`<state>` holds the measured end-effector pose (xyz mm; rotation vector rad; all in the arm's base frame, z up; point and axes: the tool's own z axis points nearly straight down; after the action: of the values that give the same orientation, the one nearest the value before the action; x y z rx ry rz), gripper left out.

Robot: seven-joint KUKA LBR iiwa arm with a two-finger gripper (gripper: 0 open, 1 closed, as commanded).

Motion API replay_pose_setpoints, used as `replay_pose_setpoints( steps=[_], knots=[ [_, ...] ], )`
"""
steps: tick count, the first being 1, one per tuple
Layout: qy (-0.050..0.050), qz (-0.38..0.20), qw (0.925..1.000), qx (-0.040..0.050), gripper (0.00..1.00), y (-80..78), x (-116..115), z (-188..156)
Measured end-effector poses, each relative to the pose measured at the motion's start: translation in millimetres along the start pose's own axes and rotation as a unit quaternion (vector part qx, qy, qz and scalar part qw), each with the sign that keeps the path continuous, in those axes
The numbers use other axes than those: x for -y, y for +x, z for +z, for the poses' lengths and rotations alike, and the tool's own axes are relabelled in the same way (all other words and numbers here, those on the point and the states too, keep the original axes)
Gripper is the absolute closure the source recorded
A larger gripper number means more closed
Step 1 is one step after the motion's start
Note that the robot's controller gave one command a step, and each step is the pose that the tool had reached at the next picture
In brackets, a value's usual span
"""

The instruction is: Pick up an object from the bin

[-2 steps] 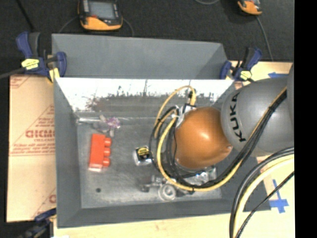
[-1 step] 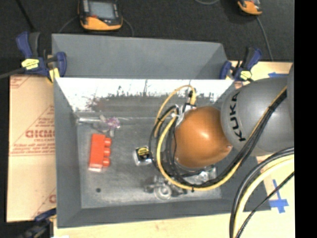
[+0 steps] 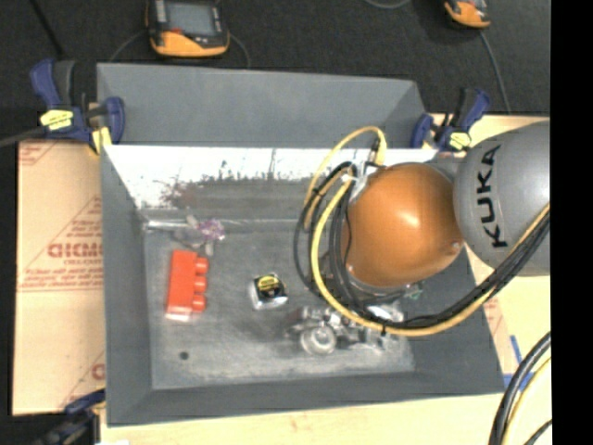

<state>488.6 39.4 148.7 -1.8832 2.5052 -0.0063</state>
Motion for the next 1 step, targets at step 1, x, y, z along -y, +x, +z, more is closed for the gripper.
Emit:
replay_pose_setpoints(
  steps=[1],
  knots=[
    [-0.002, 0.003, 1.0000, -0.0005, 1.00, -0.1, 1.1, -10.4]
  ],
)
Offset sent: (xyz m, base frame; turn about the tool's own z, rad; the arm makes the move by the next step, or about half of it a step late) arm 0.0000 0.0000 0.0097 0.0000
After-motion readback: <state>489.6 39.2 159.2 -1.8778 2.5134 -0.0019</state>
